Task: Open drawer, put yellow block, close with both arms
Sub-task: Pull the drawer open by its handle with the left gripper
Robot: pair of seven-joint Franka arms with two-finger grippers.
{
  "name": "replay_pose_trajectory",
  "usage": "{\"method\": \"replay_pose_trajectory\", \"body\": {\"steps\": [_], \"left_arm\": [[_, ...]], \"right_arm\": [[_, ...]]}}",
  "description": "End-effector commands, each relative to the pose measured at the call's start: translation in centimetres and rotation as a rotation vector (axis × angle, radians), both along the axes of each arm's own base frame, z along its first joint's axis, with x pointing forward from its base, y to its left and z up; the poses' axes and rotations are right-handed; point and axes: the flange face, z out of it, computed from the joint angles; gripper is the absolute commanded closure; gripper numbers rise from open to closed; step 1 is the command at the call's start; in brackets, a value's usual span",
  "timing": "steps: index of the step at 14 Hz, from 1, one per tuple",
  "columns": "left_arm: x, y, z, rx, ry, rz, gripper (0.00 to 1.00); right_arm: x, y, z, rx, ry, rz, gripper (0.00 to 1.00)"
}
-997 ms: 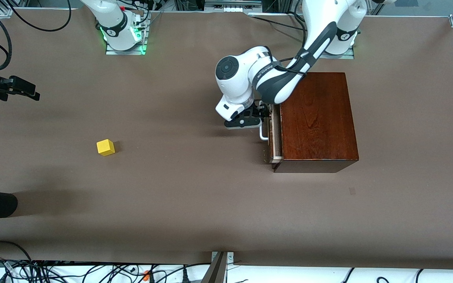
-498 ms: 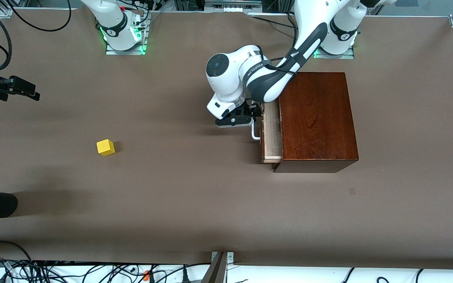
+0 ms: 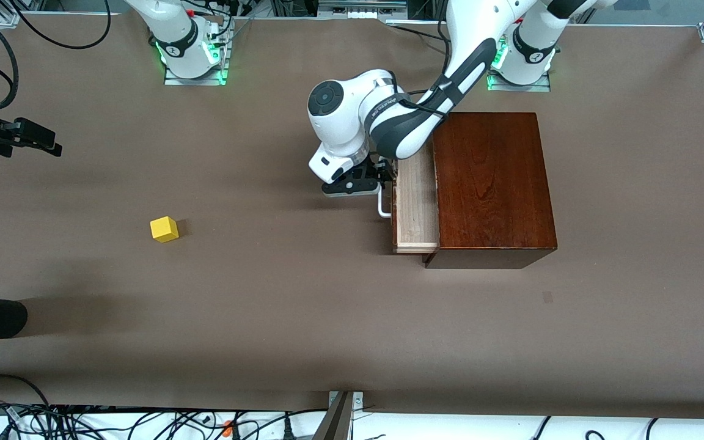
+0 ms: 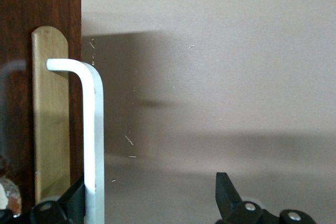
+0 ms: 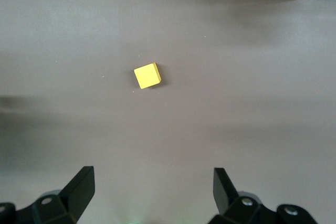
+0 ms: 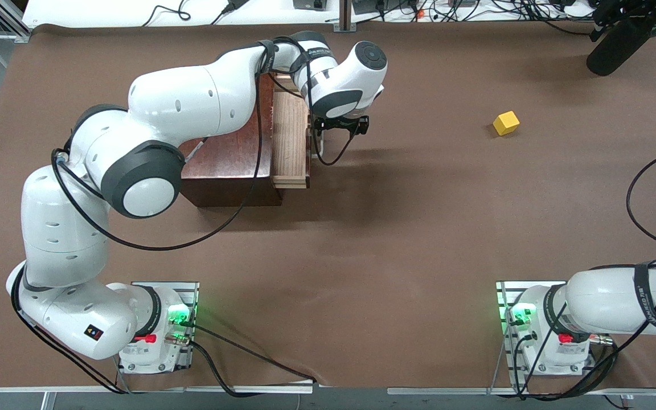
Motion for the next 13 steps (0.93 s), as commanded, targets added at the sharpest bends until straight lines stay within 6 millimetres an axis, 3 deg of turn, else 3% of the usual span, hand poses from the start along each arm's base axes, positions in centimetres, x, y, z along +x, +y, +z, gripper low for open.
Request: {"method": "replay_pose_trajectory", "body": {"steps": [1, 8, 13], "left_arm": [[-1.7, -4.3, 0.7, -0.070, -0.017, 0.018, 0.00], [-2.2, -7.0, 0.6, -0.100, -0.037, 0.032, 0.00], [-2.0, -7.6, 1.1, -0.119, -0.047, 0.045, 0.00]], "right_arm": [[-0.2, 0.0, 0.0, 0.018, -0.002, -0.003, 0.00], [-0.2, 0.0, 0.0, 0.018, -0.004, -0.001, 0.00], [-0.2, 0.0, 0.0, 0.018, -0.002, -0.001, 0.00]]}}
